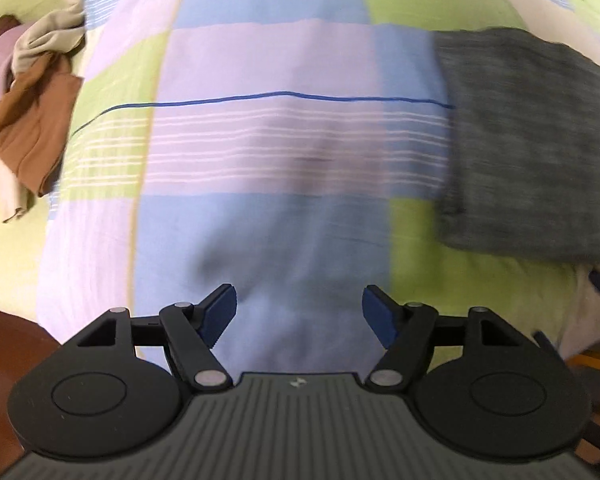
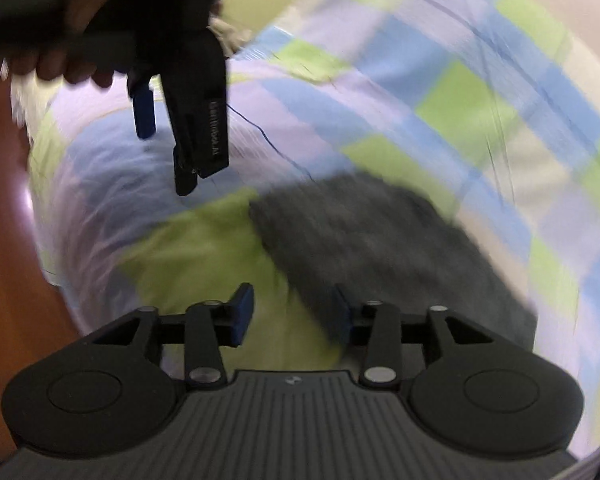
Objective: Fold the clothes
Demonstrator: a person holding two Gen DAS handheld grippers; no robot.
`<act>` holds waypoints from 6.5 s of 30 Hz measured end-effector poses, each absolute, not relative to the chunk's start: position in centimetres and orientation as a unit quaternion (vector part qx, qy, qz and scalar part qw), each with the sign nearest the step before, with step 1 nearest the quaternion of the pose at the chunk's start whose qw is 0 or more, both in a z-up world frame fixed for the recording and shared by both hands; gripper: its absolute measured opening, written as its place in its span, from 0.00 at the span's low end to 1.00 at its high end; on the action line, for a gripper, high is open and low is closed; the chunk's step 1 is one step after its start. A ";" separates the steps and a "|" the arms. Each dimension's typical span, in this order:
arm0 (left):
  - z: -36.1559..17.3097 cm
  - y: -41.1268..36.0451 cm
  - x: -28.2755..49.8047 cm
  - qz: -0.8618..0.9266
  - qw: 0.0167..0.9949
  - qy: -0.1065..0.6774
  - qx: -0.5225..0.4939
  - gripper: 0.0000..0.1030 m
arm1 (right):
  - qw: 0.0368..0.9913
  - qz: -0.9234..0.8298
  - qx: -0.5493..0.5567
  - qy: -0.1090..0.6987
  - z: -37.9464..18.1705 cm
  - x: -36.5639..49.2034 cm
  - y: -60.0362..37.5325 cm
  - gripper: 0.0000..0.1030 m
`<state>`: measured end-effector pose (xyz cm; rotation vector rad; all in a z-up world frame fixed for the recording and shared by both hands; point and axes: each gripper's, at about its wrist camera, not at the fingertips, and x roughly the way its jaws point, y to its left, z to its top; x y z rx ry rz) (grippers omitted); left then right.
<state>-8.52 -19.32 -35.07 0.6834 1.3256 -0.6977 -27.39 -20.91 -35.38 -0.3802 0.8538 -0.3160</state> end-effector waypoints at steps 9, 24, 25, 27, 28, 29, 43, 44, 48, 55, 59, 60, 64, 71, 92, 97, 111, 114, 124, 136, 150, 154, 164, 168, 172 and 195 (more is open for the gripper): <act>-36.0 -21.1 -5.2 -0.351 0.610 0.699 0.126 0.74 | 0.867 -0.122 -0.281 0.392 -38.8 -24.6 -21.9 0.21; -37.8 -20.1 -0.8 -0.384 0.512 0.763 -0.089 0.73 | 0.890 -0.124 -0.235 0.370 -35.9 -25.5 -22.8 0.20; -37.9 -20.7 -1.0 -0.395 0.510 0.760 -0.083 0.72 | 0.891 -0.123 -0.235 0.369 -35.9 -25.5 -22.8 0.20; -38.4 -22.5 -1.6 -0.412 0.503 0.756 -0.069 0.72 | 0.891 -0.122 -0.235 0.368 -35.9 -25.6 -22.9 0.20; -38.7 -23.1 -1.9 -0.418 0.500 0.756 -0.060 0.72 | 0.892 -0.122 -0.234 0.367 -35.8 -25.7 -22.9 0.20; -39.1 -23.6 -2.2 -0.423 0.496 0.757 -0.053 0.72 | 0.893 -0.122 -0.234 0.366 -35.7 -25.9 -22.8 0.20; -41.7 -27.0 -4.7 -0.459 0.470 0.753 -0.012 0.31 | 0.898 -0.116 -0.244 0.349 -35.2 -27.0 -23.1 0.33; -41.9 -26.8 -4.8 -0.460 0.472 0.752 -0.009 0.31 | 0.902 -0.117 -0.230 0.348 -34.9 -27.9 -23.4 0.40; -42.7 -26.4 -4.5 -0.443 0.470 0.762 -0.030 0.31 | 0.911 -0.167 -0.081 0.369 -33.6 -31.9 -27.8 0.40; -42.9 -26.5 -4.8 -0.430 0.476 0.766 -0.026 0.37 | 0.852 -0.280 0.272 0.348 -35.1 -40.4 -41.3 0.42; -42.9 -26.7 -5.0 -0.428 0.479 0.766 -0.023 0.38 | 0.806 -0.266 0.436 0.298 -38.1 -42.7 -46.4 0.50; -42.9 -26.5 -4.9 -0.428 0.479 0.766 -0.024 0.38 | 0.802 -0.246 0.473 0.270 -38.8 -43.0 -47.3 0.50; -42.9 -26.2 -4.7 -0.426 0.479 0.767 -0.029 0.38 | 0.794 -0.181 0.518 0.262 -40.6 -41.8 -48.9 0.50; -43.1 -26.8 -4.3 -0.437 0.463 0.770 -0.026 0.36 | 0.809 -0.099 0.511 0.273 -41.3 -37.4 -49.4 0.51; -30.5 -38.4 -15.4 -0.663 0.363 0.622 0.205 0.19 | 0.756 -0.308 0.560 0.139 -33.6 -48.2 -42.1 0.12; -29.1 -42.5 -26.5 -0.710 0.255 0.599 0.268 0.19 | 0.689 -0.442 0.571 0.061 -30.4 -60.0 -35.2 0.12; -28.4 -44.8 -77.1 -0.805 -0.043 0.466 0.366 0.20 | 0.480 -0.724 0.486 -0.093 -24.6 -95.7 -16.1 0.12; -28.5 -45.2 -82.8 -0.820 -0.047 0.437 0.368 0.20 | 0.460 -0.742 0.472 -0.118 -25.4 -102.4 -16.1 0.12; -31.1 -46.2 -85.4 -0.829 -0.021 0.413 0.378 0.21 | 0.473 -0.730 0.482 -0.104 -30.5 -109.4 -19.0 0.12; -34.3 -47.0 -84.8 -0.829 -0.035 0.392 0.398 0.25 | 0.456 -0.733 0.498 -0.084 -33.0 -106.9 -19.3 0.12; -35.2 -48.3 -86.2 -0.836 -0.037 0.356 0.415 0.40 | 0.417 -0.743 0.520 -0.060 -34.0 -107.0 -19.4 0.29; -32.9 -49.5 -84.1 -0.856 0.005 0.305 0.418 0.47 | 0.367 -0.767 0.518 -0.101 -33.0 -107.1 -16.7 0.42; -27.8 -47.5 -84.7 -0.888 0.042 0.226 0.398 0.45 | 0.275 -0.816 0.489 -0.141 -31.4 -106.7 -10.8 0.41; -28.6 -45.4 -87.0 -0.893 0.016 0.208 0.399 0.45 | 0.268 -0.812 0.482 -0.191 -32.0 -108.1 -10.5 0.41; -30.7 -45.0 -88.6 -0.890 0.028 0.210 0.403 0.45 | 0.271 -0.804 0.486 -0.211 -33.6 -110.5 -11.6 0.36; -29.8 -45.0 -92.9 -0.910 0.119 0.079 0.389 0.57 | 0.282 -0.873 0.385 0.096 -32.3 -107.0 -18.3 0.12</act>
